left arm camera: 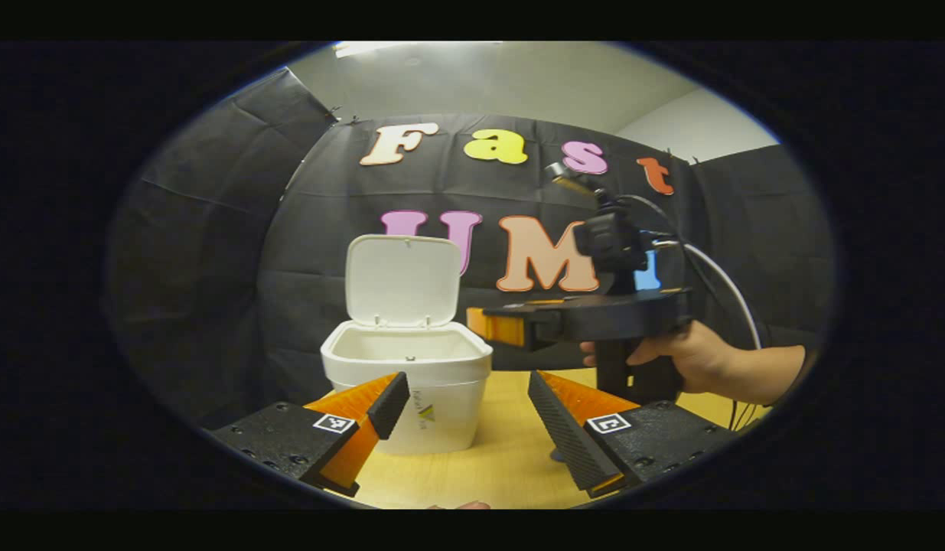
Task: Press the lid of the desktop garbage bin to open it, pick up the crumpled paper on the desktop and throw it into the bin, then pick up the pop can on the desktop and drop it into the bin, and finally close the garbage bin lid.
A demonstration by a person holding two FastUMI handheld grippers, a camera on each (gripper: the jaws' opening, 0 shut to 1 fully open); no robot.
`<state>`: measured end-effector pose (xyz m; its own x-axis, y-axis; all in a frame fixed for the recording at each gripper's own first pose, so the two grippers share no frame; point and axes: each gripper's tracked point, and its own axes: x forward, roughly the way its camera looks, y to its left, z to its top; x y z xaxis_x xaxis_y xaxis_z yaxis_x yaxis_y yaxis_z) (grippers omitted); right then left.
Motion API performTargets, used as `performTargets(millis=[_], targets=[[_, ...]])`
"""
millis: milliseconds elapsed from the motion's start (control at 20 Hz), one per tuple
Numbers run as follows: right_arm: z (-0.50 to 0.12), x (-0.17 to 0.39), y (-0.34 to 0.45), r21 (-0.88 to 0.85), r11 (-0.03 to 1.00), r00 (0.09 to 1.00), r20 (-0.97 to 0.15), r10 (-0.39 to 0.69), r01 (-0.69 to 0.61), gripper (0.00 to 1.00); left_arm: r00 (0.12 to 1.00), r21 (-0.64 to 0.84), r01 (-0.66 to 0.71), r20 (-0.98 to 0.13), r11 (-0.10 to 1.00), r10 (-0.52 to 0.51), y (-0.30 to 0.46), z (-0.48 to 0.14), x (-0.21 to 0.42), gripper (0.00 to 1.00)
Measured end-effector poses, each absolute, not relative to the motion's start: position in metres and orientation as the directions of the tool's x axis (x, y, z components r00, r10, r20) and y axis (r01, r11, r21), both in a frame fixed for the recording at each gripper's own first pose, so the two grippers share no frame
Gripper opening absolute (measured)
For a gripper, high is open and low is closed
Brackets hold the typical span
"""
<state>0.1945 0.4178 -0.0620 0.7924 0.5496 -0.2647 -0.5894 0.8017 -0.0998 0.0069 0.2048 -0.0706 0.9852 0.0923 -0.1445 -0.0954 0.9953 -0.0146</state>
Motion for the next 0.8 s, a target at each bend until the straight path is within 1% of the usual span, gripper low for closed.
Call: performTargets(millis=[50, 100, 200, 250, 300, 450, 600, 700, 800], targets=[[-0.048, 0.195, 0.394, -0.120, 0.825, 0.827, -0.210, 0.522, -0.552, 1.00, 0.985, -0.016, -0.084, -0.151, 0.996, 0.080, 0.197, -0.077, 0.010, 0.94], [-0.033, 0.197, 0.366, -0.143, 0.849, 0.859, -0.155, 0.489, -0.509, 0.94, 0.984, -0.020, -0.071, -0.163, 0.997, 0.067, 0.187, -0.084, 0.013, 0.94], [-0.012, 0.196, 0.309, -0.175, 0.890, 0.907, -0.071, 0.415, -0.421, 0.94, 0.982, -0.036, -0.042, -0.187, 0.998, 0.035, 0.163, -0.101, 0.018, 0.94], [-0.006, 0.194, 0.281, -0.183, 0.907, 0.925, -0.048, 0.377, -0.379, 0.94, 0.981, -0.044, -0.025, -0.195, 0.999, 0.016, 0.150, -0.109, 0.021, 0.93], [-0.006, 0.191, 0.253, -0.181, 0.923, 0.940, -0.038, 0.340, -0.341, 0.94, 0.980, -0.049, -0.010, -0.201, 0.999, 0.000, 0.137, -0.119, 0.024, 0.94], [-0.023, 0.180, 0.178, -0.165, 0.955, 0.969, -0.080, 0.236, -0.246, 0.94, 0.970, -0.042, 0.017, -0.243, 0.999, -0.026, 0.108, -0.158, 0.029, 0.94], [-0.047, 0.168, 0.107, -0.165, 0.974, 0.981, -0.141, 0.135, -0.157, 0.95, 0.954, -0.052, 0.015, -0.300, 0.999, -0.030, 0.084, -0.202, 0.035, 0.94], [-0.064, 0.155, 0.070, -0.157, 0.981, 0.978, -0.190, 0.087, -0.117, 0.95, 0.943, -0.046, 0.009, -0.333, 0.999, -0.024, 0.072, -0.230, 0.039, 0.94], [-0.081, 0.142, 0.046, -0.124, 0.988, 0.969, -0.238, 0.062, -0.094, 0.95, 0.931, -0.029, -0.006, -0.366, 1.000, -0.005, 0.066, -0.256, 0.042, 0.94]])
